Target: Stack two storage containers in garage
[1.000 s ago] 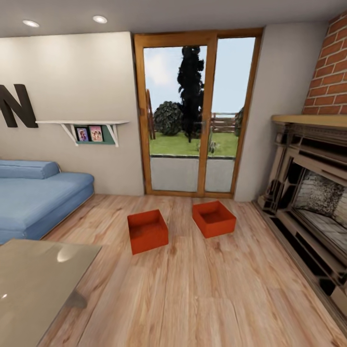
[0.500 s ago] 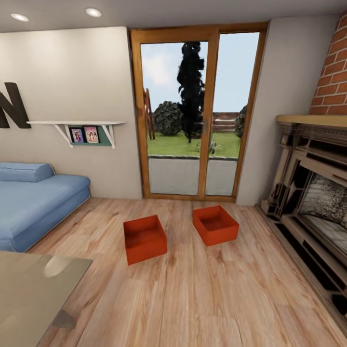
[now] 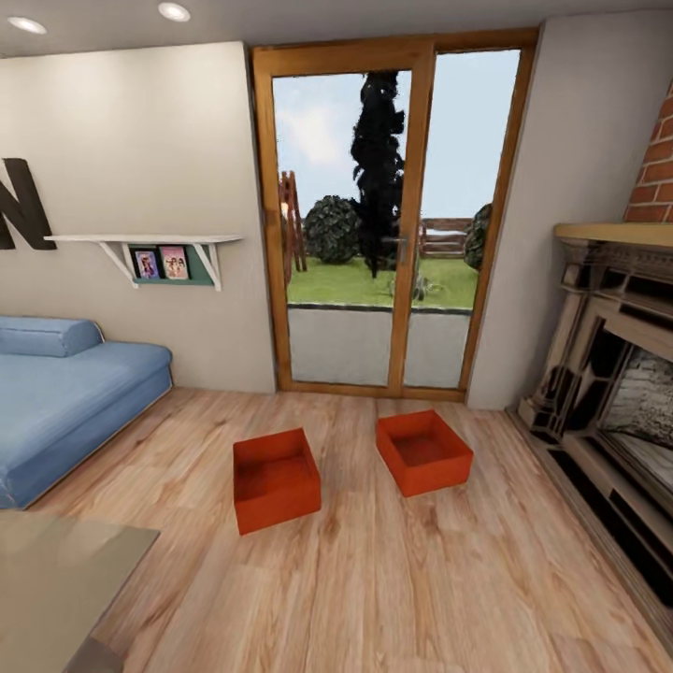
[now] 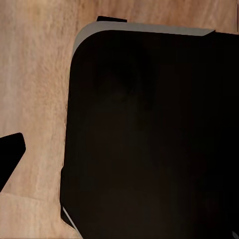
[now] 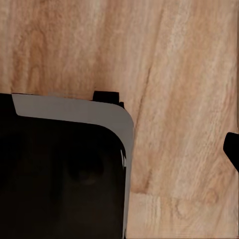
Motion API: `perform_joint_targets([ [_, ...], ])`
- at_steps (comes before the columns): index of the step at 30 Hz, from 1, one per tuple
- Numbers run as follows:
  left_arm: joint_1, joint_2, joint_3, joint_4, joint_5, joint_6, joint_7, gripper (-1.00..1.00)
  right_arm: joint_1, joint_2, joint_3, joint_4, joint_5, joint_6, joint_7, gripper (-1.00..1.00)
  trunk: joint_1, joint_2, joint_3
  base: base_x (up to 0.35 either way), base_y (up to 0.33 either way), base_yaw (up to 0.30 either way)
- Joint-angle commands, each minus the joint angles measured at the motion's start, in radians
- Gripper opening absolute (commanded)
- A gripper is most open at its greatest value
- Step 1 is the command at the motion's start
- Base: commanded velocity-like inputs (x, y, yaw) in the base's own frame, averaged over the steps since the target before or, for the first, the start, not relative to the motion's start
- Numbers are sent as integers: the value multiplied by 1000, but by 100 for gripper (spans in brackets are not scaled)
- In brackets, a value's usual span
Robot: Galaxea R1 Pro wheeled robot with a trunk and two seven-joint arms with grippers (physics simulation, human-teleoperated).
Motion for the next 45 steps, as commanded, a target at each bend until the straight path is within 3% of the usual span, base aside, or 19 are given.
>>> perform_joint_targets([
  [1,0,0,1,0,8,-2,1,100,0,-1,6,-2,-11,-2,2,100,1,0,-1,317,-111,254],
  [37,0,0,1,0,8,-2,1,100,0,-1,6,-2,-12,-2,2,100,1,0,-1,317,-111,271],
  [45,0,0,0,0,8,-2,1,100,0,-1,5,-2,-14,-2,2,100,1,0,-1,317,-111,75],
])
